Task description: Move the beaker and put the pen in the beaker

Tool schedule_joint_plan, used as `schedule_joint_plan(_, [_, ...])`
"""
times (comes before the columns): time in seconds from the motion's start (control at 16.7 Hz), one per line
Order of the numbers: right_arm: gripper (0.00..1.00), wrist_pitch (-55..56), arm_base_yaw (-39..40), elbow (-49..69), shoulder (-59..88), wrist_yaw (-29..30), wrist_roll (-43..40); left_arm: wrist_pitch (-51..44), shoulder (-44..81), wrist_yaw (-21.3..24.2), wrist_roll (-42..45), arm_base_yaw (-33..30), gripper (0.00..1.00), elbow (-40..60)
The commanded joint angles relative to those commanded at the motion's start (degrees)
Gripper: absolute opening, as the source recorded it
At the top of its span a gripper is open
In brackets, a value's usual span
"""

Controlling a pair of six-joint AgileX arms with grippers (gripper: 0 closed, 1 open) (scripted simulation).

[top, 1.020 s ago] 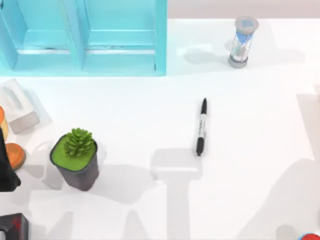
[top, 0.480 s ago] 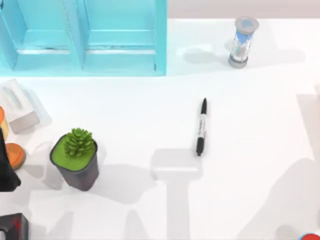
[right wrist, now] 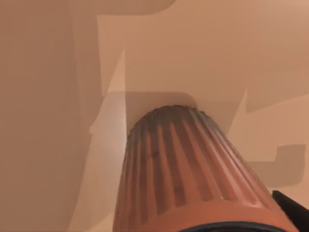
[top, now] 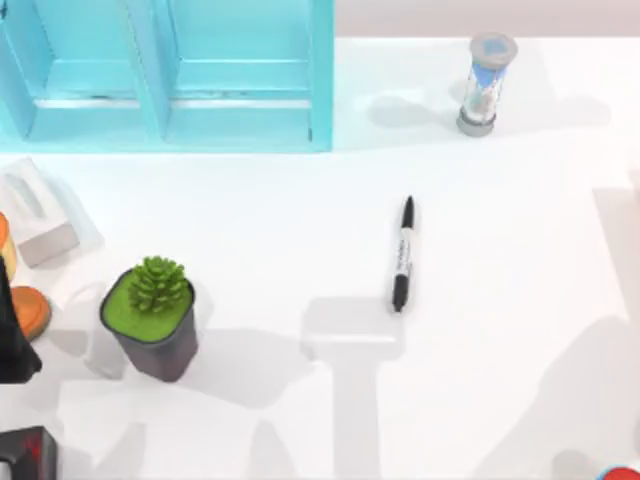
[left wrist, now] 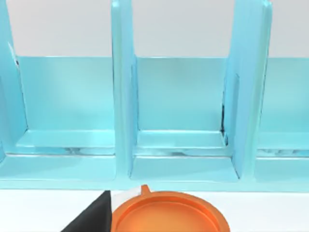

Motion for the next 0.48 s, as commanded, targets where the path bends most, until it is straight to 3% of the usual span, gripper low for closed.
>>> schedule_joint_plan(0.24, [0.00, -2.20, 1.78, 1.59, -0.60, -0.04, 1.71, 0.00, 0.00, 0.00, 0.00, 0.00, 1.00, 0.00])
schedule_joint_plan(0.48, [0.00, -12.02, 9.07, 7.74, -3.44, -0.06, 8.48, 0.00, 0.00, 0.00, 0.00, 0.00, 1.00, 0.00])
